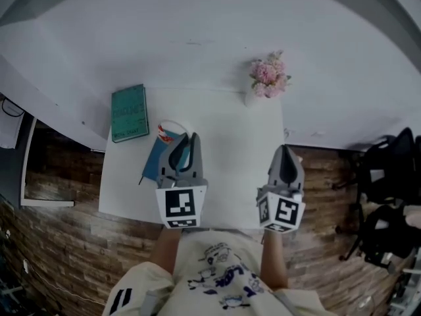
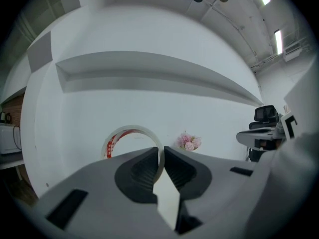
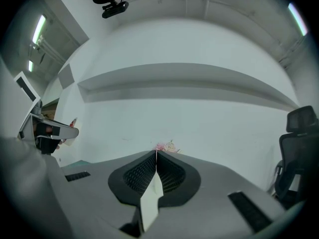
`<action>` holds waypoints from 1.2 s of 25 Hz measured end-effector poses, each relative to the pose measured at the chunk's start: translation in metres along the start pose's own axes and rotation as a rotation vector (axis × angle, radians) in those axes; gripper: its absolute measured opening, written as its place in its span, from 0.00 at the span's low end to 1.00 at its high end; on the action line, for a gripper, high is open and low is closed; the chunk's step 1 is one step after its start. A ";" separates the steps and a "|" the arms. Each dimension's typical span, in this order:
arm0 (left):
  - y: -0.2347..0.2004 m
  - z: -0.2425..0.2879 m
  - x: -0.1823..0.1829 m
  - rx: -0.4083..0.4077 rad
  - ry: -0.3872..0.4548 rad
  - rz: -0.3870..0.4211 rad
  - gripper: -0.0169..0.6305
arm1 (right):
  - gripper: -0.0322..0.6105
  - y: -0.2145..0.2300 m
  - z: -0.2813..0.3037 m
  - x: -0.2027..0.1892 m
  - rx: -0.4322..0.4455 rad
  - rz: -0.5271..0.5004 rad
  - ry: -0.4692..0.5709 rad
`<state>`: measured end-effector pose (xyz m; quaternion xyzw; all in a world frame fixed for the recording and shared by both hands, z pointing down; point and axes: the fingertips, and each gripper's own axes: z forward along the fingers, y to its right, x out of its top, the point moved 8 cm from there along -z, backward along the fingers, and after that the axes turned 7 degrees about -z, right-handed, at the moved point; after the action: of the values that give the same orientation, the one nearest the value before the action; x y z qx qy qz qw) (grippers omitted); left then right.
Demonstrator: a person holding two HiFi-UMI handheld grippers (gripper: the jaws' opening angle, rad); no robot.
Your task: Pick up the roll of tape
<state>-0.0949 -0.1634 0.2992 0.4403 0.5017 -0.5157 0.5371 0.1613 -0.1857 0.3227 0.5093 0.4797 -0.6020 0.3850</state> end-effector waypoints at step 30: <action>-0.002 -0.002 0.005 0.002 0.035 0.049 0.08 | 0.06 -0.006 0.007 0.010 0.018 0.003 -0.008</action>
<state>-0.0974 -0.1621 0.2946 0.4618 0.4995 -0.4953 0.5403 0.1518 -0.1904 0.3147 0.5109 0.4719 -0.6078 0.3834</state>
